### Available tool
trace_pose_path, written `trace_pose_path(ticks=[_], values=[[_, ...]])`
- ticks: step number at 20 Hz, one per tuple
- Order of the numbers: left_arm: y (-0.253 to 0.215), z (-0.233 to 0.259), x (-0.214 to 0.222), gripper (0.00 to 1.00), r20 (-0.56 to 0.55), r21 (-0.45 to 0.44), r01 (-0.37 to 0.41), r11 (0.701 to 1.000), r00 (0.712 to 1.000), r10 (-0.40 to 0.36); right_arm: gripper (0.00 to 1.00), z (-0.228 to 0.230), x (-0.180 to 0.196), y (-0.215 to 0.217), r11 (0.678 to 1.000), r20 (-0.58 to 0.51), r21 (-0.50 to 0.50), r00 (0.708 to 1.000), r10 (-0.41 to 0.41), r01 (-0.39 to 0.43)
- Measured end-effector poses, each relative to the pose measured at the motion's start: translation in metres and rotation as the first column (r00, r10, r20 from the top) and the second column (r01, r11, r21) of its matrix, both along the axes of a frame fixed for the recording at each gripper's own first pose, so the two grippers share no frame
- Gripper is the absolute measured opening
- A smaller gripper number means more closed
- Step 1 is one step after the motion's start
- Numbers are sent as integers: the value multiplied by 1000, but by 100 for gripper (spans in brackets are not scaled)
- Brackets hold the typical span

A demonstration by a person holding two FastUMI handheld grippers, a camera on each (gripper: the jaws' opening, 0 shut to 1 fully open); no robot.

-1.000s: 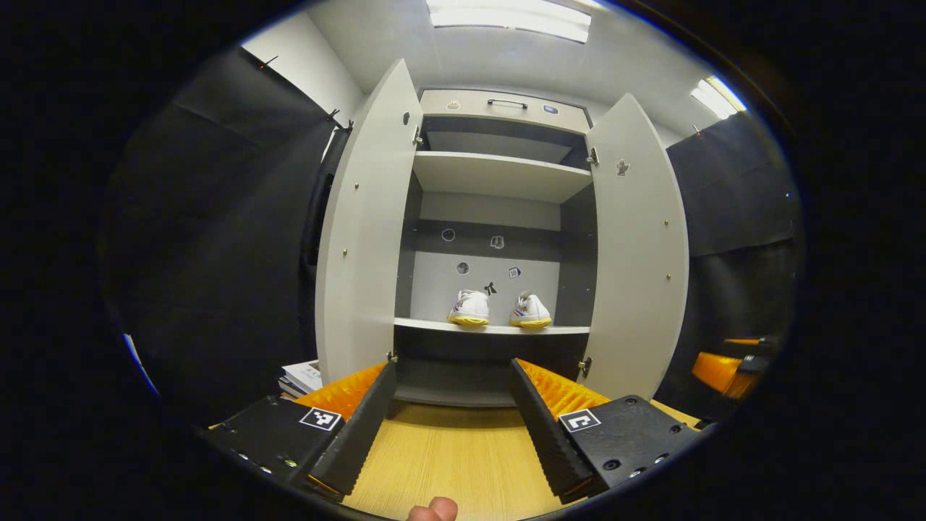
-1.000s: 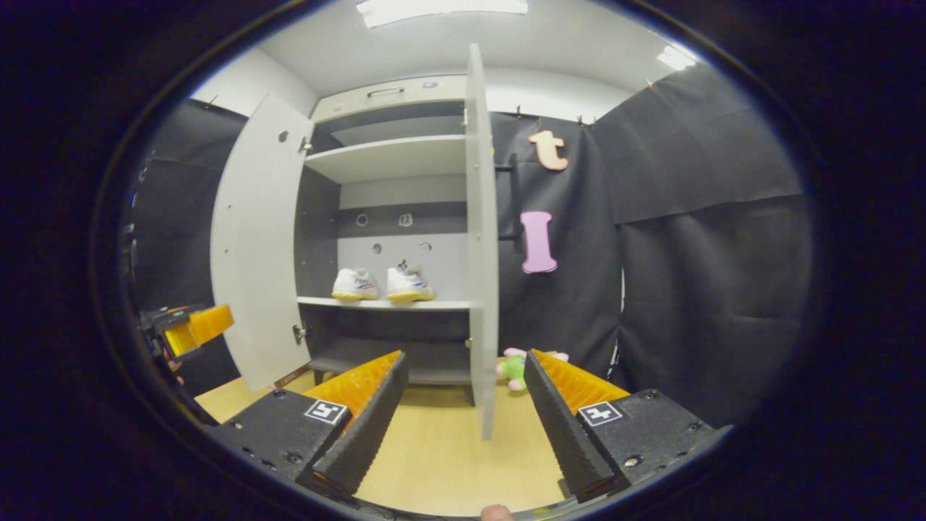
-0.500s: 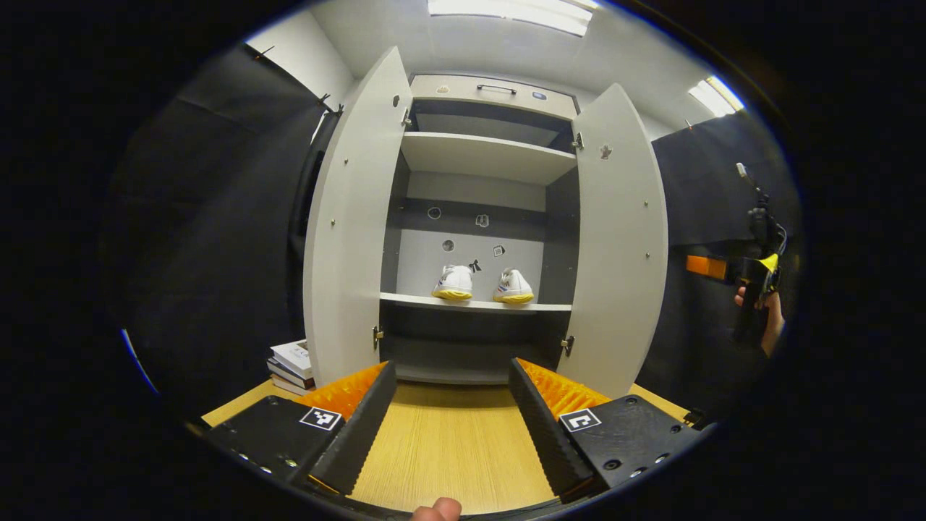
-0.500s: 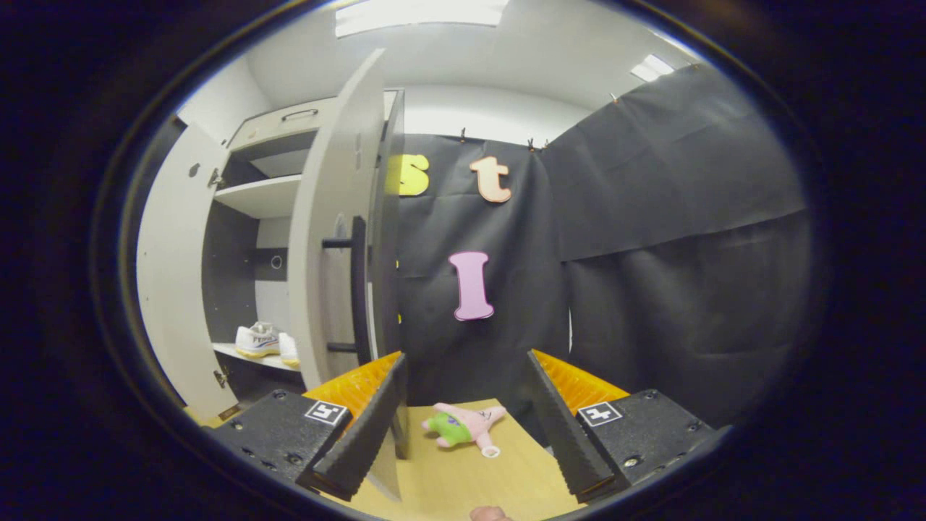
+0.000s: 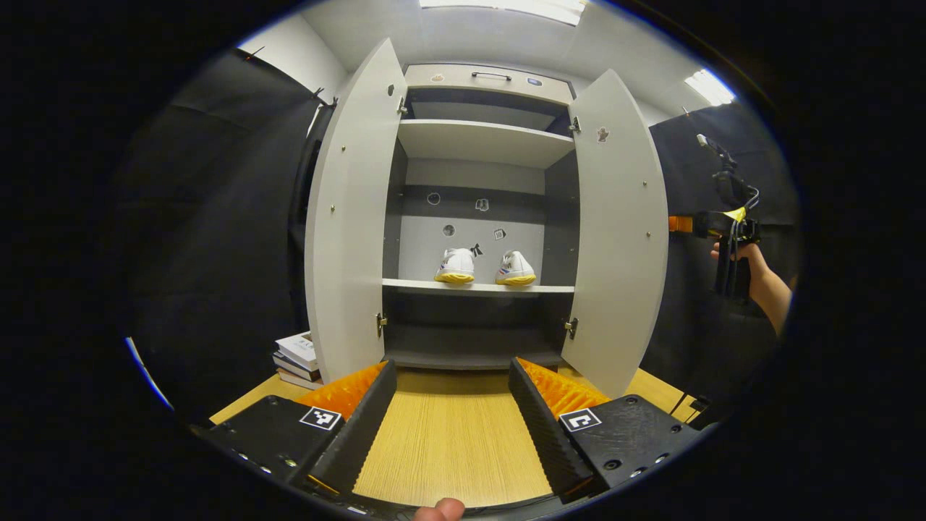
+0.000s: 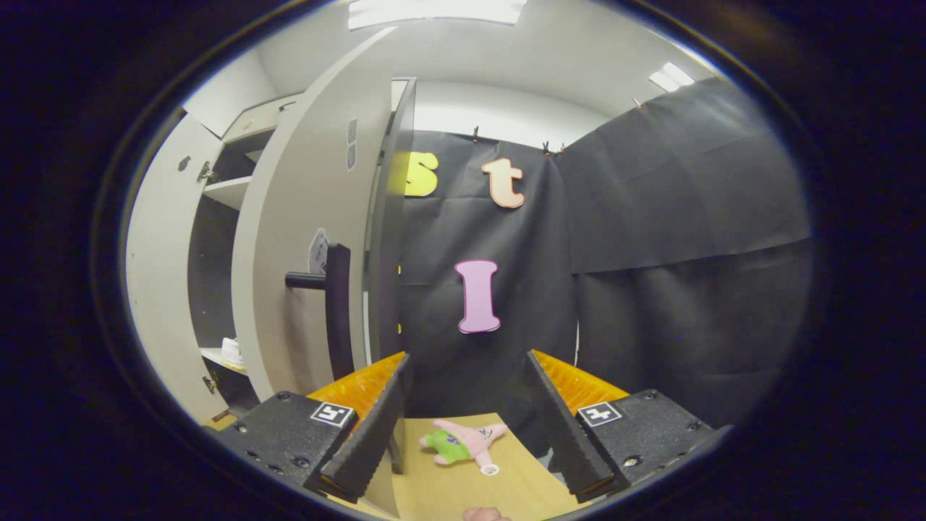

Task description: Grab one shoe with the right hand and put it into the shoe cabinet, grab the other shoe with the left hand and put it into the shoe cabinet; then close the right door with the right hand and the left door with the left hand.

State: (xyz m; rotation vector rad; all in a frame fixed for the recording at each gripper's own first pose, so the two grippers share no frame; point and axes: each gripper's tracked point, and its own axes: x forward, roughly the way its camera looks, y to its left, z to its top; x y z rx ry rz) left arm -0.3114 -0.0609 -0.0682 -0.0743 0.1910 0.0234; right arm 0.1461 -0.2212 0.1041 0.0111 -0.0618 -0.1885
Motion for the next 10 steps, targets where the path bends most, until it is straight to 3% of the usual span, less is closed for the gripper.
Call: trace_pose_path(ticks=[5,10], values=[[-7,-1,8,94,3,-4,25,1000,1000,-25,96,-5,-2,28,998,-11,47,999,42,-41],[-7,-4,7,93,3,9,30,1000,1000,-30,96,-3,5,93,992,17,34,992,125,-125]])
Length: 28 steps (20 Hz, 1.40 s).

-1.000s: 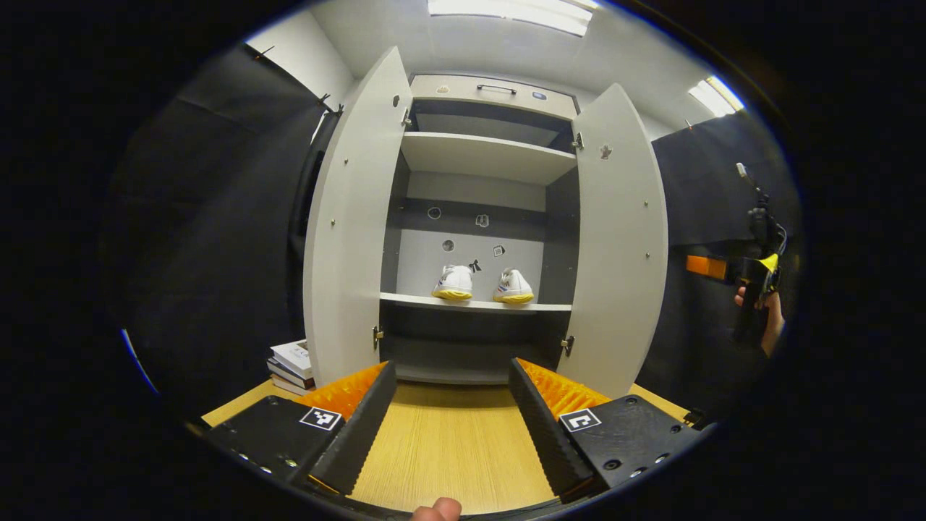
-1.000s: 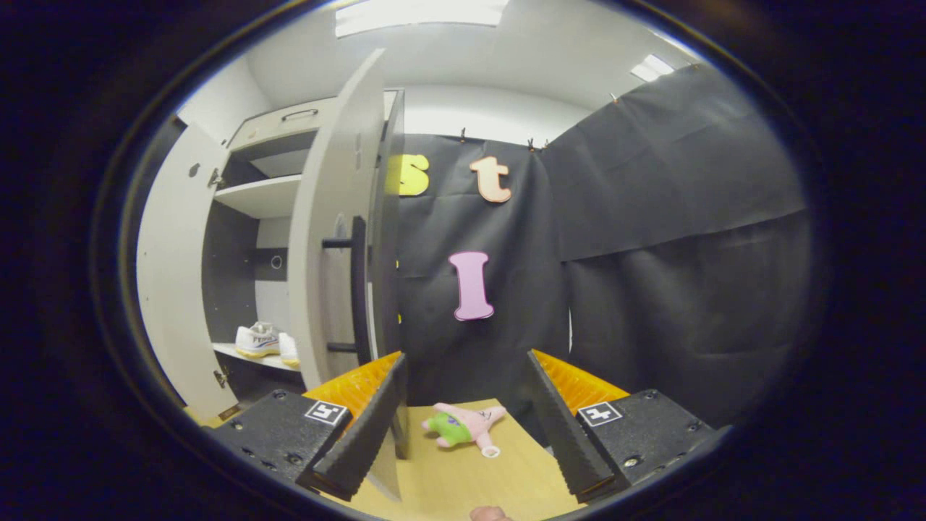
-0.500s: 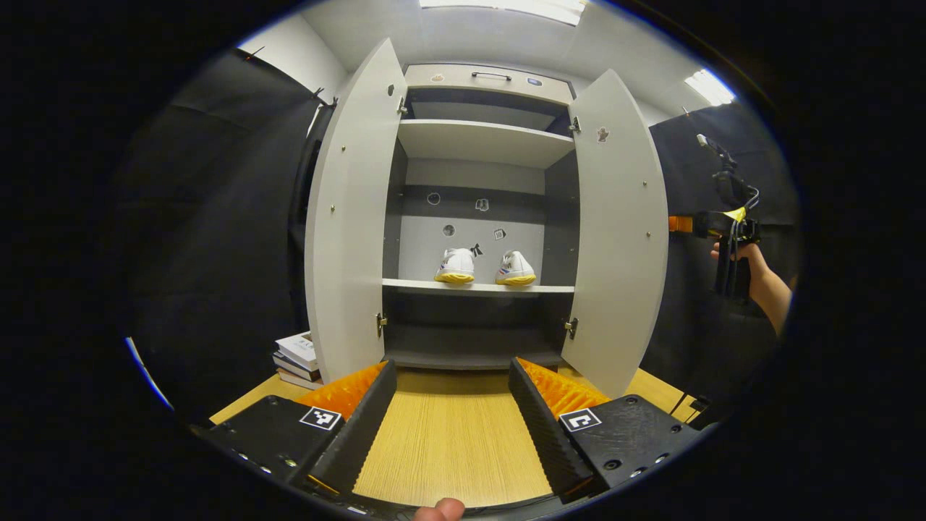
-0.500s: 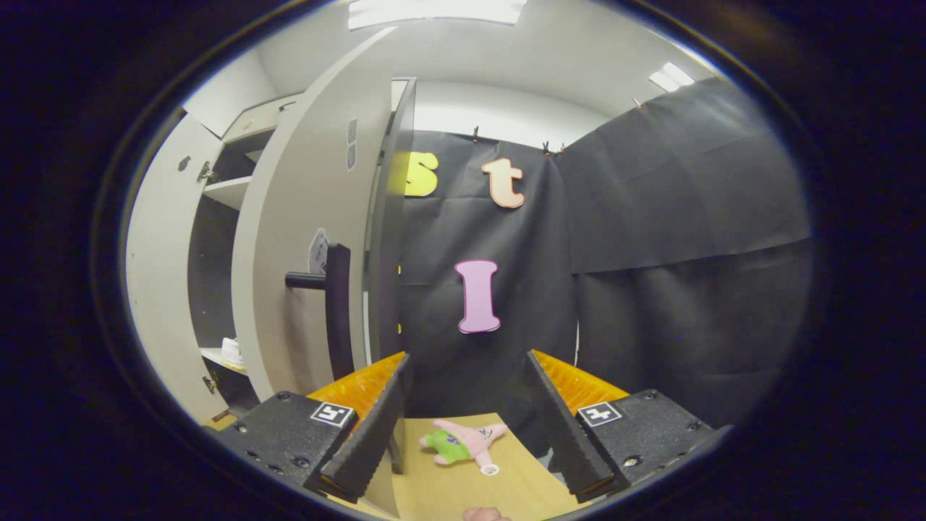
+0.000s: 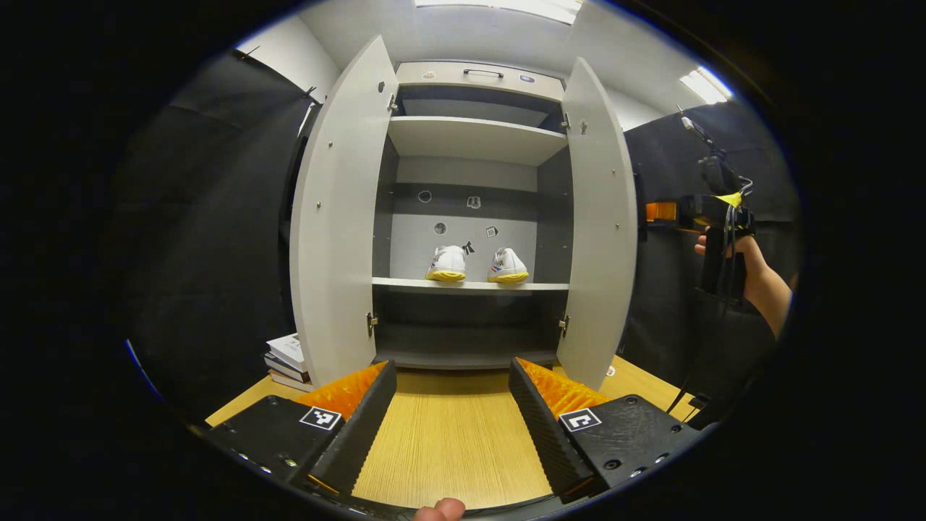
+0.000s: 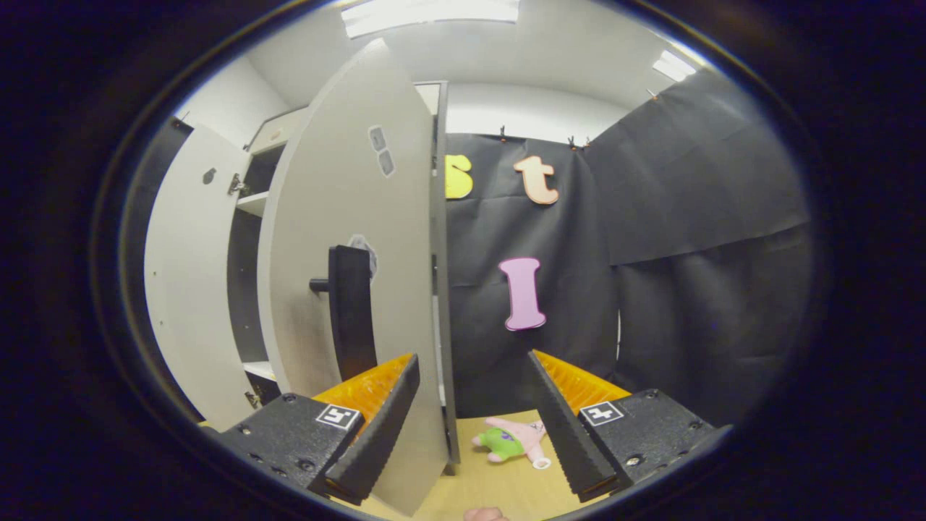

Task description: Grab one shoe with the right hand and put it into the shoe cabinet, grab the other shoe with the left hand and put it into the shoe cabinet; then close the right door with the right hand and the left door with the left hand.

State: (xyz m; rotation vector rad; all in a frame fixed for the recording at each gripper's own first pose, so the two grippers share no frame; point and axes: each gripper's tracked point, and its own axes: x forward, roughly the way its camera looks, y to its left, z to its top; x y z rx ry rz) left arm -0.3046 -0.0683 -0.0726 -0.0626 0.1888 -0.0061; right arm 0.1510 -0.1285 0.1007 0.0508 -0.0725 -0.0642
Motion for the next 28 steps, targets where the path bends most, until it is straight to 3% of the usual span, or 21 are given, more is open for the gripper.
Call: trace_pose_path(ticks=[6,10,15,20,24,28], values=[[18,-6,-4,94,-16,-3,-42,999,999,42,96,0,26,67,996,8,4,996,90,-90],[38,-10,-9,94,-27,-2,-90,996,996,89,99,-6,30,83,995,-2,-1,995,102,-102],[93,-14,-21,94,-44,19,-209,978,977,209,99,-33,-34,93,990,15,-28,990,138,-138],[187,6,-22,94,-4,93,-365,926,930,367,99,-87,-110,105,985,-36,-56,986,164,-166],[267,52,22,94,77,74,-440,895,897,434,99,-120,-133,115,980,-108,-39,976,191,-196],[311,92,82,94,98,102,-452,886,891,443,99,-133,-136,116,980,-139,-38,972,190,-197]])
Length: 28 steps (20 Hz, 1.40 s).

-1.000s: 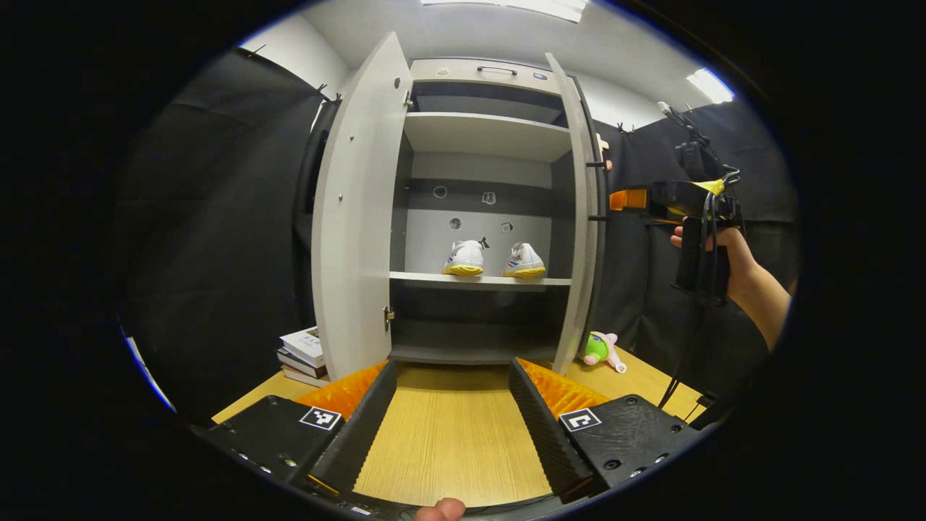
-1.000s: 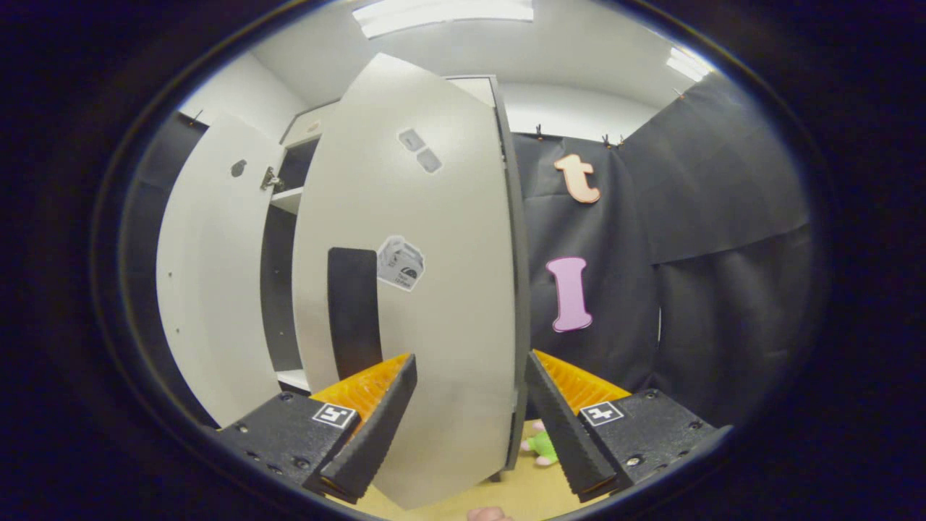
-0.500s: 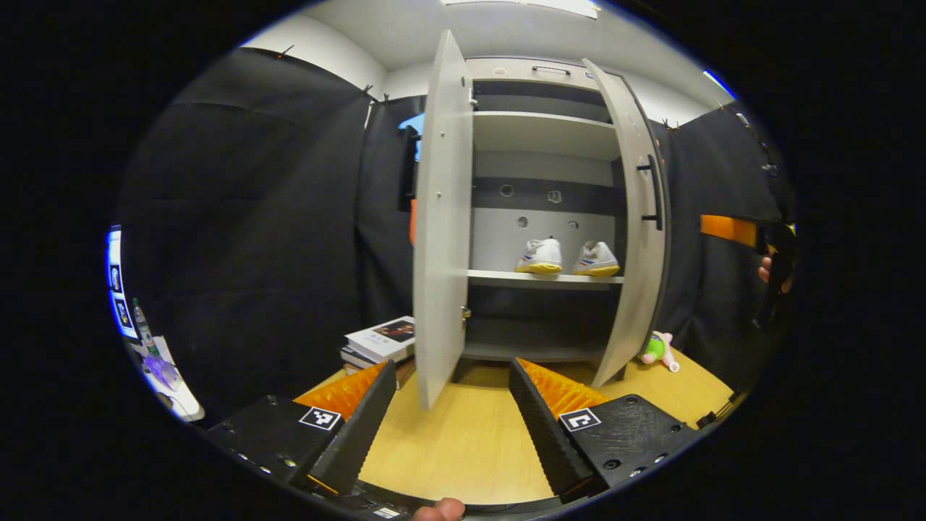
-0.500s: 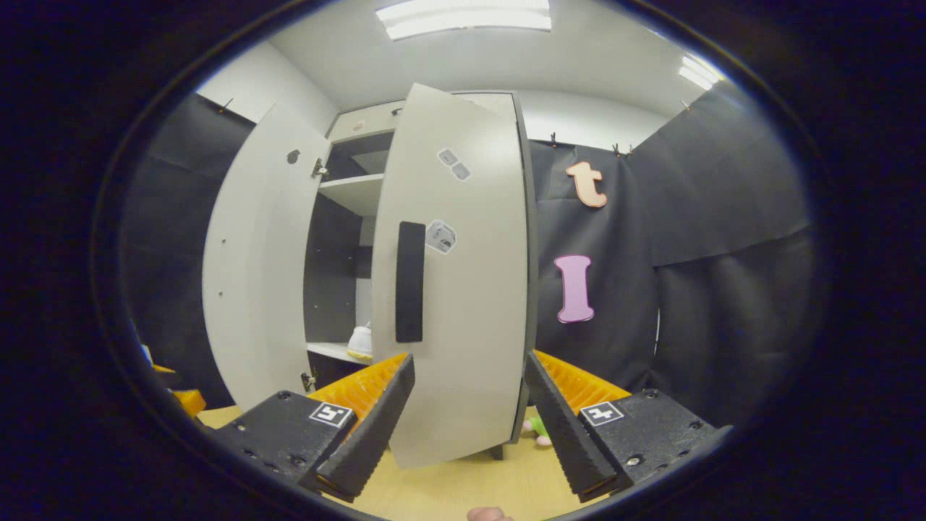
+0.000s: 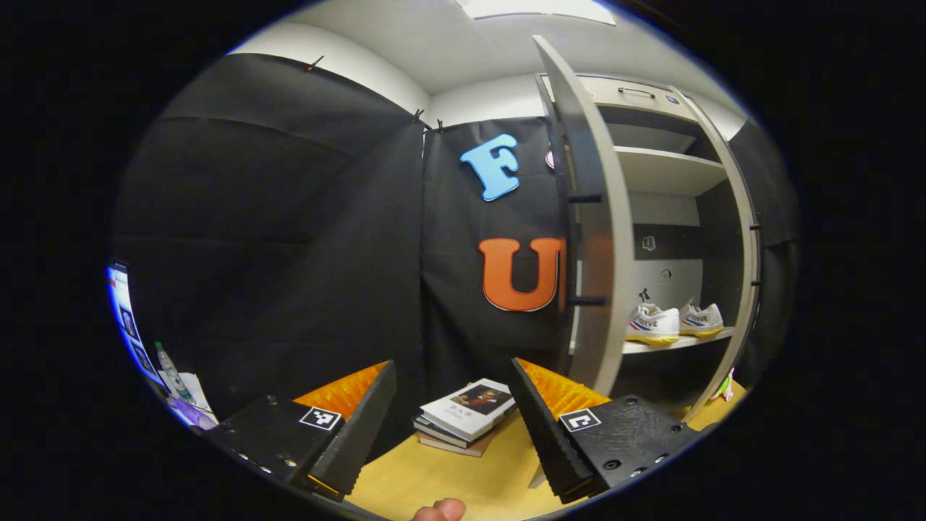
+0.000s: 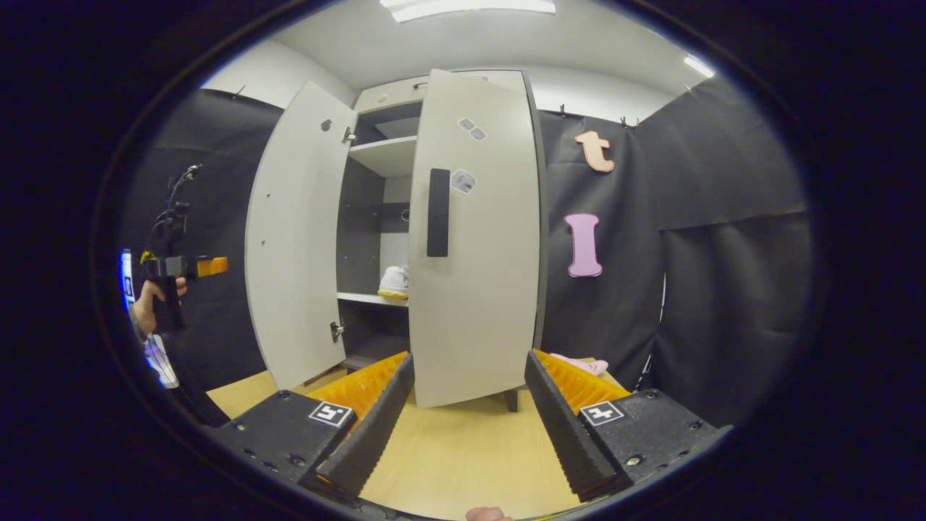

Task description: Grab one shoe with the right hand and put it into the shoe cabinet, grab the other shoe with the left hand and put it into the shoe cabinet; then close the right door with the right hand and the left door with the left hand.

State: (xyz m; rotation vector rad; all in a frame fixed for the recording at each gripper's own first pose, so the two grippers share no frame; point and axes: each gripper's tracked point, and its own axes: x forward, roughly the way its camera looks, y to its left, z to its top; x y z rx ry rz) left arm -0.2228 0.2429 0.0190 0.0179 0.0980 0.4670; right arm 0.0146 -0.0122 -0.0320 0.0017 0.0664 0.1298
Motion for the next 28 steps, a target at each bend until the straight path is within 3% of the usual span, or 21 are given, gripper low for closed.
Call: trace_pose_path(ticks=[4,8,9,10,15,20,25,28], values=[[17,33,49,94,32,16,12,1000,999,-12,99,-1,1,-1,1000,4,-3,1000,-11,11],[16,43,71,94,43,17,26,1000,999,-27,99,-4,5,-2,1000,-1,12,1000,-21,21],[17,46,72,80,50,19,27,999,998,-28,100,-5,6,-3,1000,-4,16,1000,-24,24],[16,47,72,92,58,13,31,999,998,-31,99,-7,7,-4,999,-7,18,1000,-27,27],[1,45,74,92,59,-22,73,997,996,-72,99,-12,11,-5,999,-18,29,999,-29,30],[-50,41,77,92,75,-22,162,987,984,-160,99,-11,15,-13,999,-5,32,999,-40,40],[-78,48,79,91,117,39,128,991,984,-132,99,-8,14,-26,997,-11,36,998,-68,68],[-97,46,85,92,124,19,151,988,981,-152,99,-9,14,-31,996,-16,46,997,-79,80]])
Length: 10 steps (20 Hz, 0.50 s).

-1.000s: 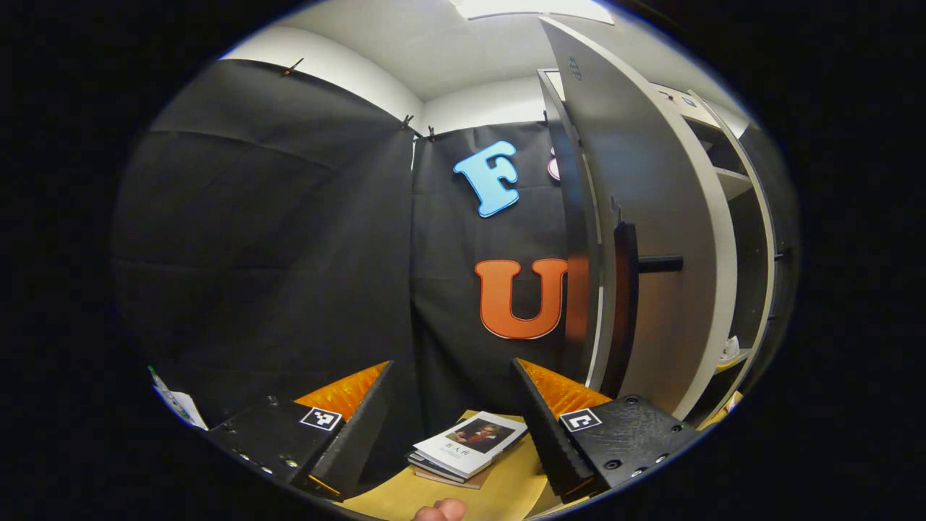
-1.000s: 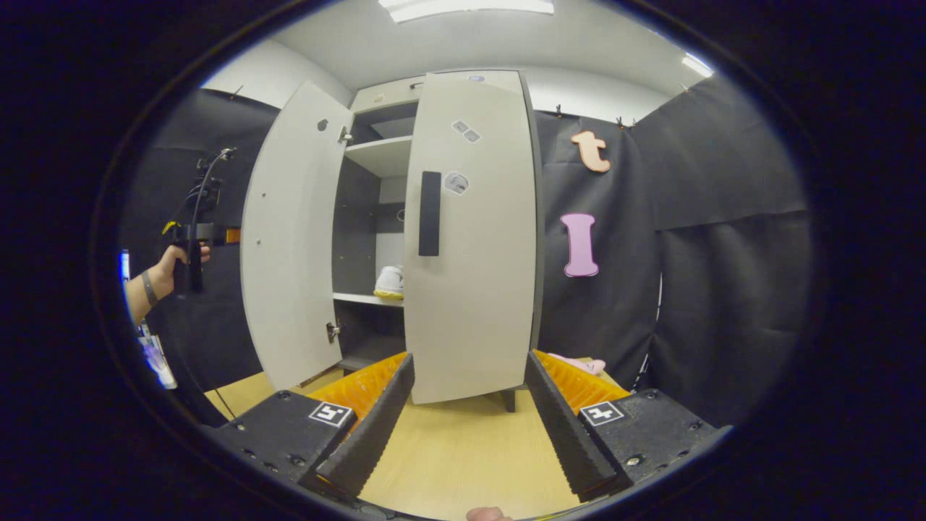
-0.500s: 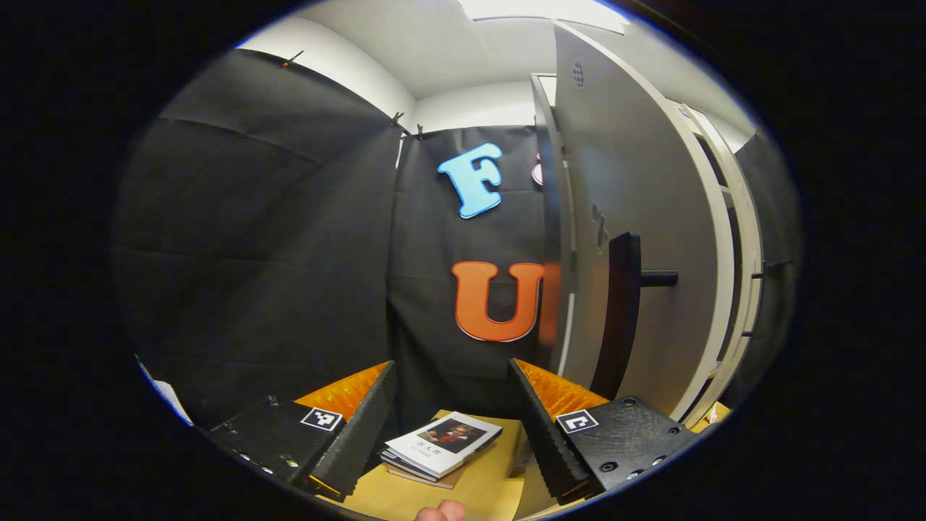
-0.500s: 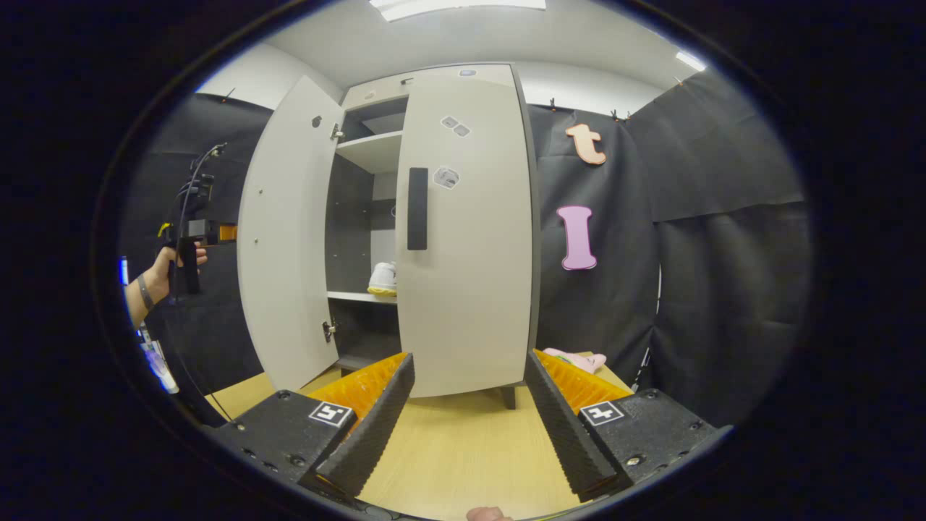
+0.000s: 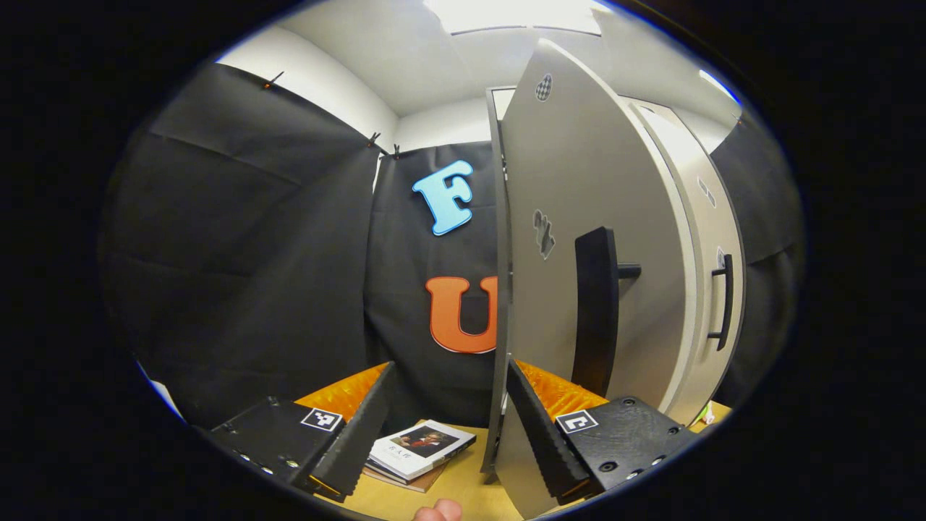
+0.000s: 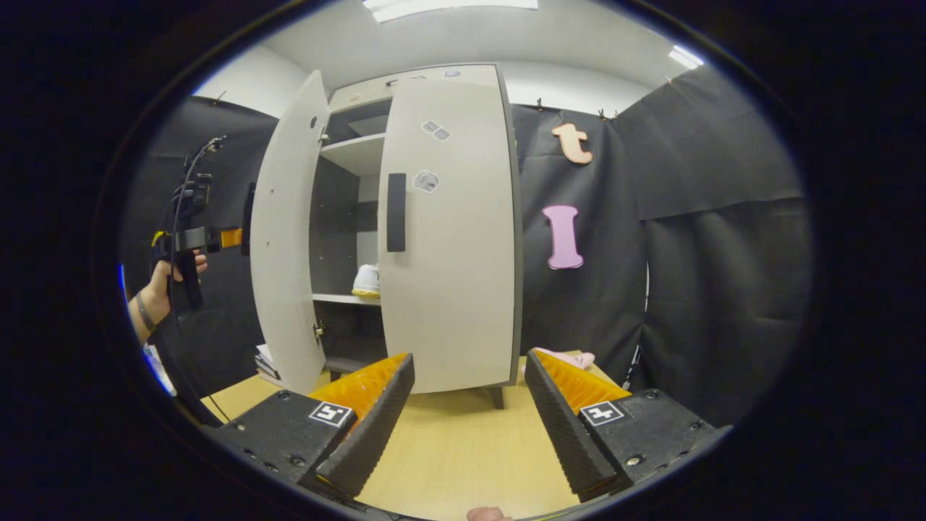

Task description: Grab one shoe with the right hand and put it into the shoe cabinet, grab the other shoe with the left hand and put it into the shoe cabinet; then close the right door with the right hand and the left door with the left hand.

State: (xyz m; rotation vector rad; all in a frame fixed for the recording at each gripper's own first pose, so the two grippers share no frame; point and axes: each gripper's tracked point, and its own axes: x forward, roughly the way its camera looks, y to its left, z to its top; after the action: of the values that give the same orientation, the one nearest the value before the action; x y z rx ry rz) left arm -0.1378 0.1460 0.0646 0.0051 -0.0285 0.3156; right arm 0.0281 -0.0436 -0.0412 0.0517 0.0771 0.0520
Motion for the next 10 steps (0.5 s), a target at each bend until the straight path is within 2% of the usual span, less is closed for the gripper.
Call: trace_pose_path(ticks=[2,6,10], values=[[-18,-4,12,92,-1,-31,39,999,999,-39,99,0,-1,-4,1000,1,1,1000,-11,11],[-54,-5,37,93,4,-36,105,994,994,-105,99,-2,-6,-17,999,-2,0,999,-43,43],[-71,-24,48,93,-40,-65,111,992,993,-113,99,-2,-12,-26,997,-1,14,997,-76,76]])
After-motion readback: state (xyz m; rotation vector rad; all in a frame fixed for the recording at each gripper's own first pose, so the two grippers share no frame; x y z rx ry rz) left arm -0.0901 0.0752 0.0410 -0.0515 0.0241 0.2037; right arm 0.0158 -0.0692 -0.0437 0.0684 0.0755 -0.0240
